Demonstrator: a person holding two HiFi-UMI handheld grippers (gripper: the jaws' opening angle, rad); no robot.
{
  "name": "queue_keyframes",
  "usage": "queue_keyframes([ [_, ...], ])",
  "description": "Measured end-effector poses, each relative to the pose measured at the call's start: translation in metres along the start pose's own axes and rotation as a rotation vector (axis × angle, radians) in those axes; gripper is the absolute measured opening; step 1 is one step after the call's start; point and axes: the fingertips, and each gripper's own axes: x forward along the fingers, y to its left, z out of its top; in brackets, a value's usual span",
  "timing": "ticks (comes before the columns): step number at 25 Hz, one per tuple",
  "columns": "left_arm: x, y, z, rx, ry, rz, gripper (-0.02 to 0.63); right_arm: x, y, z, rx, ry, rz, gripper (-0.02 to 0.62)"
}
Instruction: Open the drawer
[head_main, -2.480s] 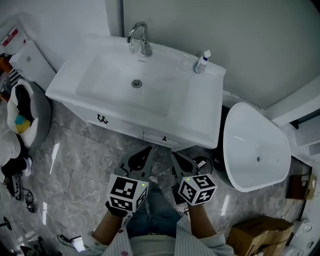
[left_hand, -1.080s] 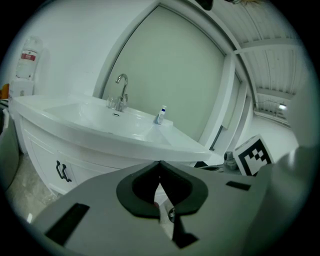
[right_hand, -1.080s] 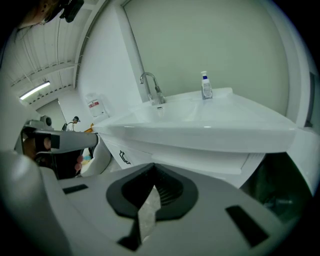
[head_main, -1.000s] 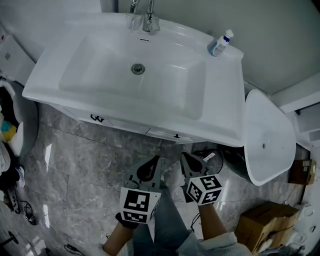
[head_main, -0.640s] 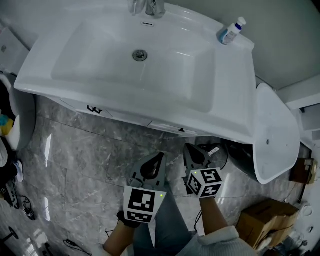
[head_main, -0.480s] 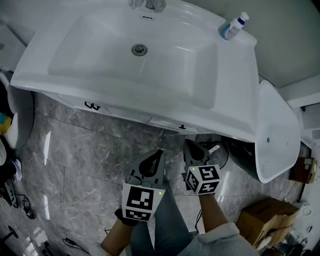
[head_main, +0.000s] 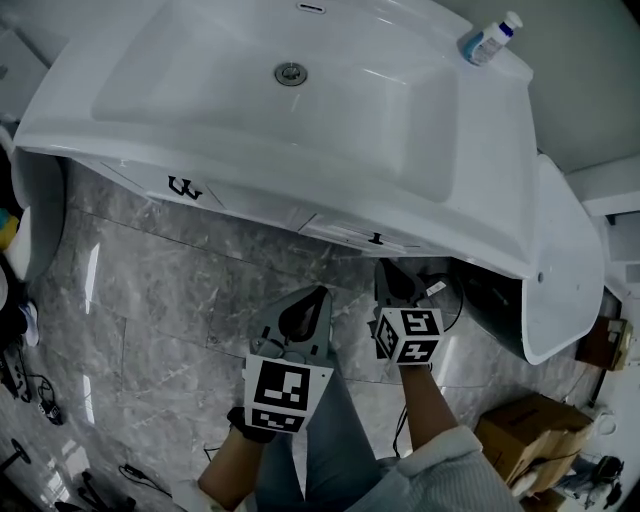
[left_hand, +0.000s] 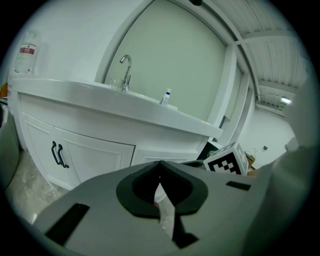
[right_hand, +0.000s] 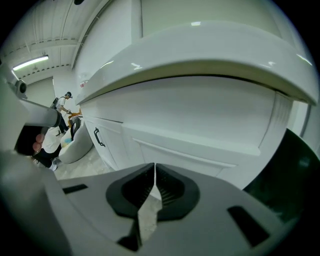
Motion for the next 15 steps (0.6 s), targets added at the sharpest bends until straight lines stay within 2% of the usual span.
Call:
queue_keyframes([
  [8,0.013,0.01,-0.011,0.014,0.002,0.002,0.015,0.021,0.0,-0.014,-0.001,0.006,-0.012,0.015],
  [15,0.02,0.017,-0.012,0.027,0.006,-0.006,0.015,0.044,-0.012,-0.019,-0.003,0.044,-0.077,0.098],
])
